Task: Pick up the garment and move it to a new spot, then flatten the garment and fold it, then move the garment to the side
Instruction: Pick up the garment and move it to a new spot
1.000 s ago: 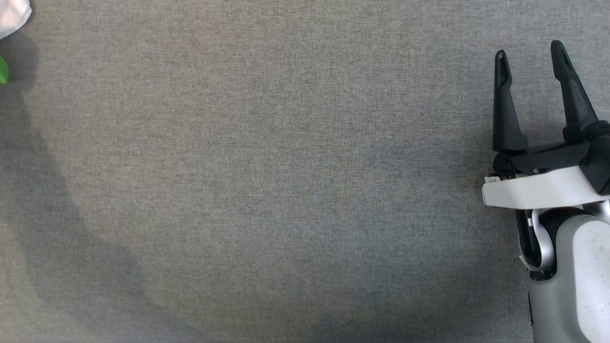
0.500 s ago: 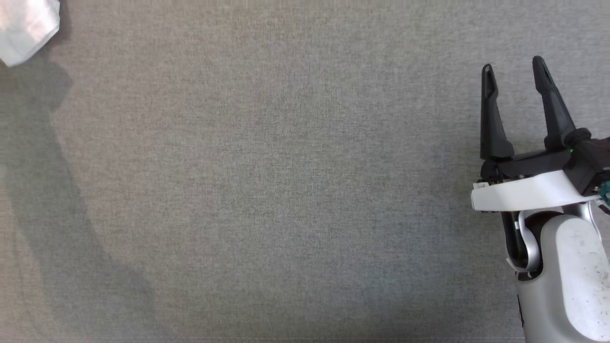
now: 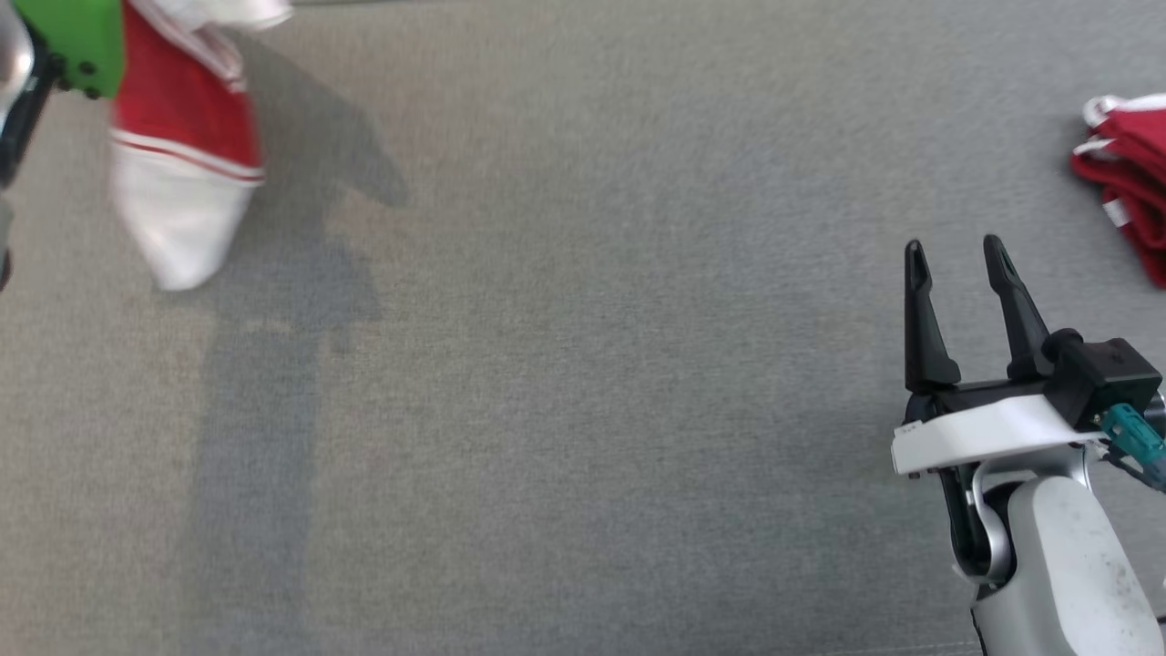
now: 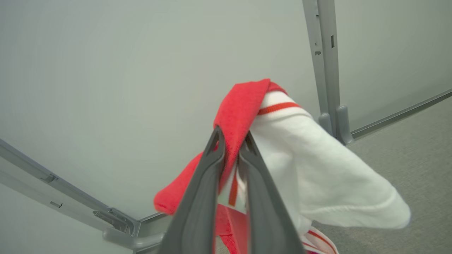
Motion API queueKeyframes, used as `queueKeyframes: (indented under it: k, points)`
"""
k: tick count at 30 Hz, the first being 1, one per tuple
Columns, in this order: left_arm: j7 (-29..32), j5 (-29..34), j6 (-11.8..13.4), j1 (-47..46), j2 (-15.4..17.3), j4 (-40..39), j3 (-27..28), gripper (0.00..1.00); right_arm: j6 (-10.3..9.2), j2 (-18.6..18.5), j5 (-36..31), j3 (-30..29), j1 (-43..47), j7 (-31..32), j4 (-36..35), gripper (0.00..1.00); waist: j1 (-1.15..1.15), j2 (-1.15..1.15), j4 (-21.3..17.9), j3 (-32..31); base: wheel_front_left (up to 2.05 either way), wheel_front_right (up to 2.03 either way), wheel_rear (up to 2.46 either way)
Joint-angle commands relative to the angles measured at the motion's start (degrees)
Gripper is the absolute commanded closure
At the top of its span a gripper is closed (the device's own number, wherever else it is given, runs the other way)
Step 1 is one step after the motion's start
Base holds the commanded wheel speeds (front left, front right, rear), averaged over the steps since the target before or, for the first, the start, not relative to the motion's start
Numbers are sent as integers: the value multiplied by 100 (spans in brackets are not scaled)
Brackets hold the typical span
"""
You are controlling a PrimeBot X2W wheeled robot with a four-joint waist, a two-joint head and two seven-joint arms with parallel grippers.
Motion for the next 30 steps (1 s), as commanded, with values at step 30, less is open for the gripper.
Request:
queueKeyframes:
  k: [30]
  points:
    - [-1298,-2162,373,2806,-905,-567,-1320,100,-9,-13,405,-172,132,-197,423,0,0,0,-781,-318,0,0,0]
